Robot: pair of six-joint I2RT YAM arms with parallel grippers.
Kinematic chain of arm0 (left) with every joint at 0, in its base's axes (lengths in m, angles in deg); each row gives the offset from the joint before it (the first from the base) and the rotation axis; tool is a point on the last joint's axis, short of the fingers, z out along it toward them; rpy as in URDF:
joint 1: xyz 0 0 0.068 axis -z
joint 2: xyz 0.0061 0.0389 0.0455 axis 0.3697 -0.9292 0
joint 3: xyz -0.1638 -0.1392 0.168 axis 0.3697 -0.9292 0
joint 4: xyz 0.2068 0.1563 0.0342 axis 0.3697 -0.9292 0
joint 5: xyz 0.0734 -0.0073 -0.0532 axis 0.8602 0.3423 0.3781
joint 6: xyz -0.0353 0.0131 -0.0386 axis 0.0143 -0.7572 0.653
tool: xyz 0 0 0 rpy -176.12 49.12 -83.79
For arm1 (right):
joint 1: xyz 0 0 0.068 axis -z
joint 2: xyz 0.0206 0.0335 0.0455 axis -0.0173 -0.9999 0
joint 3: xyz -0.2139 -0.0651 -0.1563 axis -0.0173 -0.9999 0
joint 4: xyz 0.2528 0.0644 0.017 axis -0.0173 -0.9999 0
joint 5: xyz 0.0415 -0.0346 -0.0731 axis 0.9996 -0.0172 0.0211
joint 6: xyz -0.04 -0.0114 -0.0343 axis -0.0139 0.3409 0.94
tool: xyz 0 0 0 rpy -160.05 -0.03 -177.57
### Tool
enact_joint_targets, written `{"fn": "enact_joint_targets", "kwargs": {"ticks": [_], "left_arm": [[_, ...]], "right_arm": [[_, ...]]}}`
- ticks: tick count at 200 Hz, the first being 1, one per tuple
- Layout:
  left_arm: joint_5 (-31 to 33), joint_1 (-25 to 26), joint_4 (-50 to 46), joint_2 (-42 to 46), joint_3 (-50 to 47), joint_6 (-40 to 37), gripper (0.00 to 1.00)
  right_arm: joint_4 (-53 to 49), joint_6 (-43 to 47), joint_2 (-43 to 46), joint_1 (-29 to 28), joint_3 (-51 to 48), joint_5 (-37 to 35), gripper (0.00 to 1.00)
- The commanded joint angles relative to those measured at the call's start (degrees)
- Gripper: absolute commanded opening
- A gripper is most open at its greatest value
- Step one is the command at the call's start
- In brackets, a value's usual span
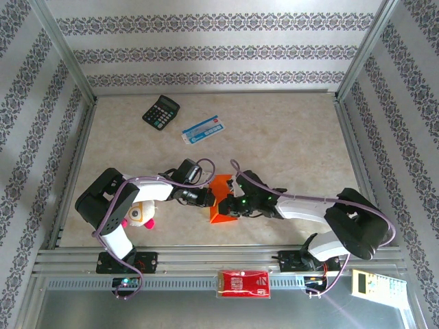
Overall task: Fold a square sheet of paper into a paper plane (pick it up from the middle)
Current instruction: Fold the triangle a second time at the center of the table.
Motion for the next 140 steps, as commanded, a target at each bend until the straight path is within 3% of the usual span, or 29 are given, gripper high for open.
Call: {"fn": "enact_joint_targets", "kwargs": {"ticks": [1, 140], "left_arm": [[3.0, -0.6, -3.7, -2.4, -1.8, -1.6, 0.0], [3.0, -0.6, -4.3, -2.5, -1.4, -1.9, 0.0]], "right_arm": [[6.0, -3.0, -2.5, -2.0, -0.1, -3.1, 0.01], [9.2, -3.7, -10.1, -4.2, 1.0, -2.4, 0.0]]}}
